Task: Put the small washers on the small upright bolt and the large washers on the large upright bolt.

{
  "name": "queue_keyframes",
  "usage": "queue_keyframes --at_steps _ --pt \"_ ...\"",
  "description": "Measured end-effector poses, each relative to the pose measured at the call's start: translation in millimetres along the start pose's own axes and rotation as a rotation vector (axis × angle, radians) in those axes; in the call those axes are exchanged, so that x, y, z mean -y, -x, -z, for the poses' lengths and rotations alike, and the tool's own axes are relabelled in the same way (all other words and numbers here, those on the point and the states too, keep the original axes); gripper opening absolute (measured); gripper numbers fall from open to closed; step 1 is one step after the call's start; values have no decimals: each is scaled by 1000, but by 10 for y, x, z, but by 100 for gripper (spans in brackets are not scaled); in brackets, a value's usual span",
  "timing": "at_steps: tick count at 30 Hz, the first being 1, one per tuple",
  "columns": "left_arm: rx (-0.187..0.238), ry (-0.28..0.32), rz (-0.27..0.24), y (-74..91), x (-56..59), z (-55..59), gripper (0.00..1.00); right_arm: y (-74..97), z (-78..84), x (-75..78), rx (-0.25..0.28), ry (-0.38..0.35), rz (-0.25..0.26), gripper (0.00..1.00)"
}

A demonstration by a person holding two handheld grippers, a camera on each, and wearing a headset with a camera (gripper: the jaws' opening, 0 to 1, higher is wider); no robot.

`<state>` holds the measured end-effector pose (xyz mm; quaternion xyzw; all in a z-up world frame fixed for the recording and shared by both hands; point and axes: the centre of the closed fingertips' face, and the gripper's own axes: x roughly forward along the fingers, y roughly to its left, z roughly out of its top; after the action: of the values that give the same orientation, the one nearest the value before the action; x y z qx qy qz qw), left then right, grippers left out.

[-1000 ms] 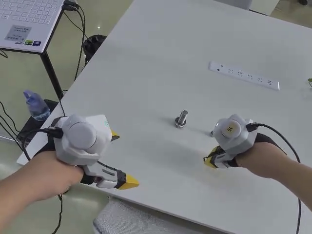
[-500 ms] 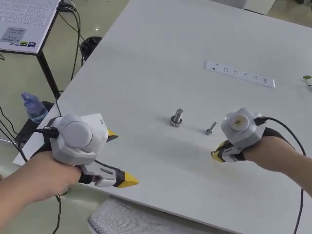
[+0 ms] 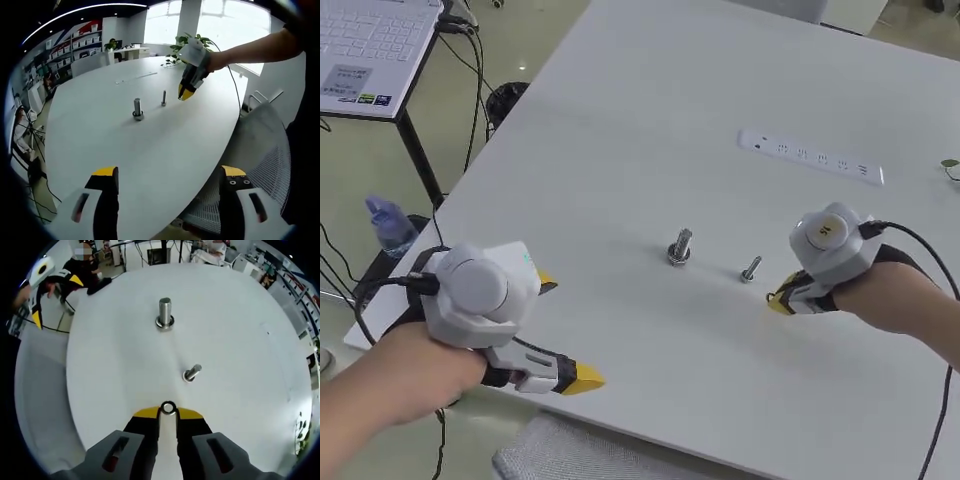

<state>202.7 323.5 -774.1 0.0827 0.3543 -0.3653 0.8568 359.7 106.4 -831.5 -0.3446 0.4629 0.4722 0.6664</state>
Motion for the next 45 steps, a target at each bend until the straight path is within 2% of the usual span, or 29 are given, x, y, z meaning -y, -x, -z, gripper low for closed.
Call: queue_keyframes --at_steps 9,13,23,26,28,30,38,45 --pt "-15 -3 -21 -34 -76 16 86 119 -171 156 30 5 14 13" --pt "1 13 -30 -37 -103 -17 88 153 -230 213 43 3 18 13" --pt "-2 32 -47 -70 -130 4 93 183 -433 228 78 36 10 13" --pt "-2 35 -47 -76 -117 5 94 154 -454 219 75 48 7 13" --pt "11 38 -67 -70 -134 -14 96 129 -458 214 69 63 6 13" --pt "16 57 -60 -66 -116 -18 97 117 -463 223 66 68 6 13" --pt "5 60 -59 -69 -156 28 98 73 -460 231 49 77 0 13" --pt "-6 60 -43 -89 -137 37 96 34 -447 251 37 94 0 13"
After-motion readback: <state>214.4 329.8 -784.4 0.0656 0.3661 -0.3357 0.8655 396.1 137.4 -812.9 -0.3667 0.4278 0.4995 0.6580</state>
